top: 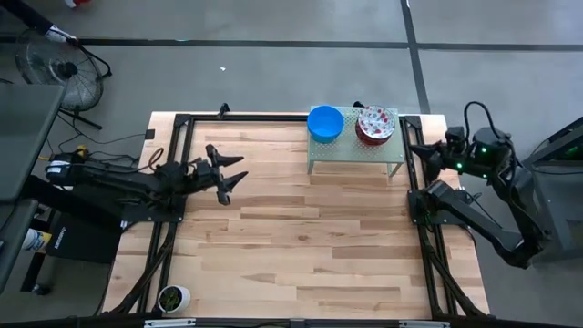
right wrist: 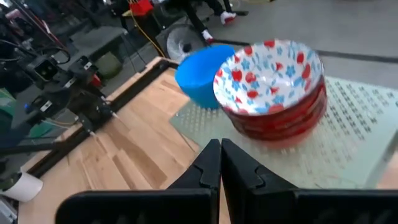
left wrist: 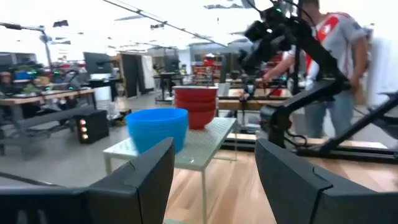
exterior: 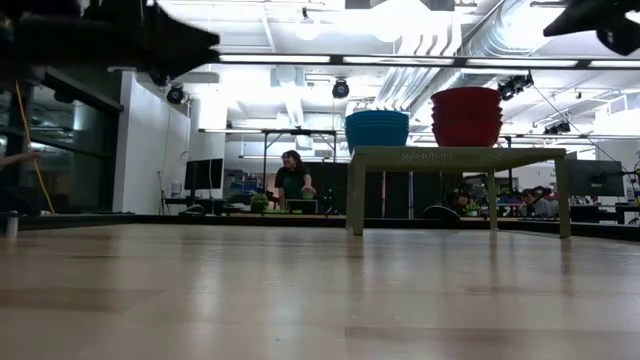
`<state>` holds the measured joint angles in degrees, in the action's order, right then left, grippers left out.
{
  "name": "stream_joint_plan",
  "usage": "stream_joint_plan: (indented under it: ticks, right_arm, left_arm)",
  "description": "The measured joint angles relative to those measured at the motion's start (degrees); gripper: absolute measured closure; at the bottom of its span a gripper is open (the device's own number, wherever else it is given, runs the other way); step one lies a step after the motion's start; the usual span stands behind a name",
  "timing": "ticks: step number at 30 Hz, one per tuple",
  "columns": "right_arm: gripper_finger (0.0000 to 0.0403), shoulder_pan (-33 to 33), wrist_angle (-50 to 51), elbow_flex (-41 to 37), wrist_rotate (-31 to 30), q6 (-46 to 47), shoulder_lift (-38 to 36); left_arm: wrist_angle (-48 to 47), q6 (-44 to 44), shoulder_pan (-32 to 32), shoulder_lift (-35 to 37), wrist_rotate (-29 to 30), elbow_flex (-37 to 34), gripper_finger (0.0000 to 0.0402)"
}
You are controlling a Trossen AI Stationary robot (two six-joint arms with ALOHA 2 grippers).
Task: Pick & Place Mini bowls
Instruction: Return to Home Position
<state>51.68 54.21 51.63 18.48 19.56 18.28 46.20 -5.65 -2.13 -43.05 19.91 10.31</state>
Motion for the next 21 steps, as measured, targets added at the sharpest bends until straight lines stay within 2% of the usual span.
stream_joint_plan:
  ticks: [2, 8, 16, 21]
  right_arm:
    - [0.0403, 0.0, 1.7, -0.1, -0.1, 0.2, -0.9]
    - [0.0403, 0.0, 3.4, -0.1, 1.4, 1.2, -1.1]
    - [0.0403, 0.0, 3.0, -0.1, 1.9, 1.7, -1.0]
    - [0.0403, 0.0, 3.4, -0.1, 2.0, 2.1, -1.0]
  left_arm:
    - [2.9, 0.0, -0.3, 0.1, 1.5, -2.2, 0.0184]
    - [13.6, 1.3, 0.0, 0.0, 1.4, -9.4, 0.0184]
    - [11.7, -0.2, 2.0, 2.4, -2.5, -9.5, 0.0185]
    - [11.4, -2.5, 5.6, 6.8, -5.8, -9.6, 0.0207]
